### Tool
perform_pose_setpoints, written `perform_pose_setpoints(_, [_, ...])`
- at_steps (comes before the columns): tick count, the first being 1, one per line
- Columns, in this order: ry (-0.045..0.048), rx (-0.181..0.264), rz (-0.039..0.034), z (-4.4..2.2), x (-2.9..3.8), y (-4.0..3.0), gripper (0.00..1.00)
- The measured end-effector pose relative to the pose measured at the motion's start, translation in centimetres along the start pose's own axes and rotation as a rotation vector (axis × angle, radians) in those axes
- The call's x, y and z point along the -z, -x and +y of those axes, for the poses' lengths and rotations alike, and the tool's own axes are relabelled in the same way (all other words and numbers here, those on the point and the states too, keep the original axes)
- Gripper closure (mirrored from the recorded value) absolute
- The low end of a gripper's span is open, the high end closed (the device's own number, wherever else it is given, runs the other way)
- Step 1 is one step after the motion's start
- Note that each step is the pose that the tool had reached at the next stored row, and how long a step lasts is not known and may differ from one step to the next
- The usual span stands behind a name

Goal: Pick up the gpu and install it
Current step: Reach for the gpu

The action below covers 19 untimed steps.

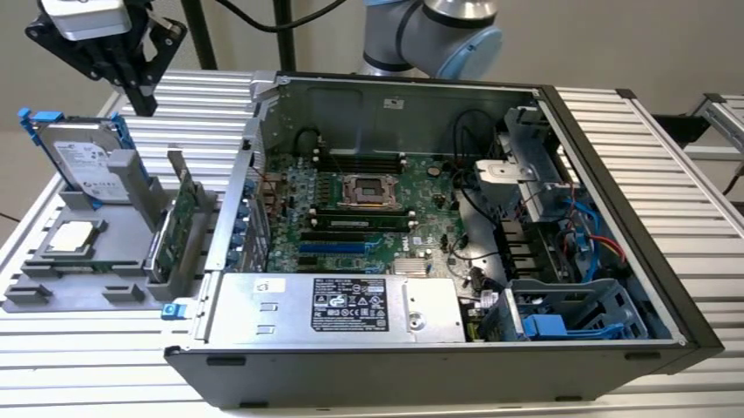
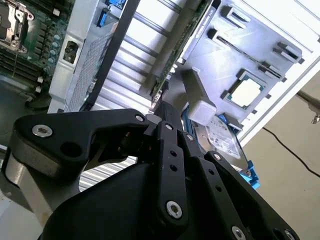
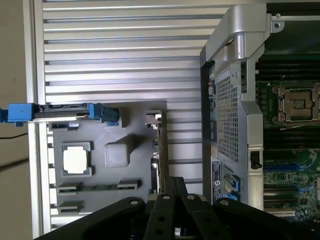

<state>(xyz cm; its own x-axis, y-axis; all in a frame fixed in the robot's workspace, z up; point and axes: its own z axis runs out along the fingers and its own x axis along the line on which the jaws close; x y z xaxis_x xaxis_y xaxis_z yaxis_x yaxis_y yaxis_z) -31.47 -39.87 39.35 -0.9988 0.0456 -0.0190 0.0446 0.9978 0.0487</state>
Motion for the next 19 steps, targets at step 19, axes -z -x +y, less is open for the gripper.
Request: perform_pose_setpoints(19, [0.0000, 0.000, 0.0000, -0.17, 0.02, -0.33, 1.00])
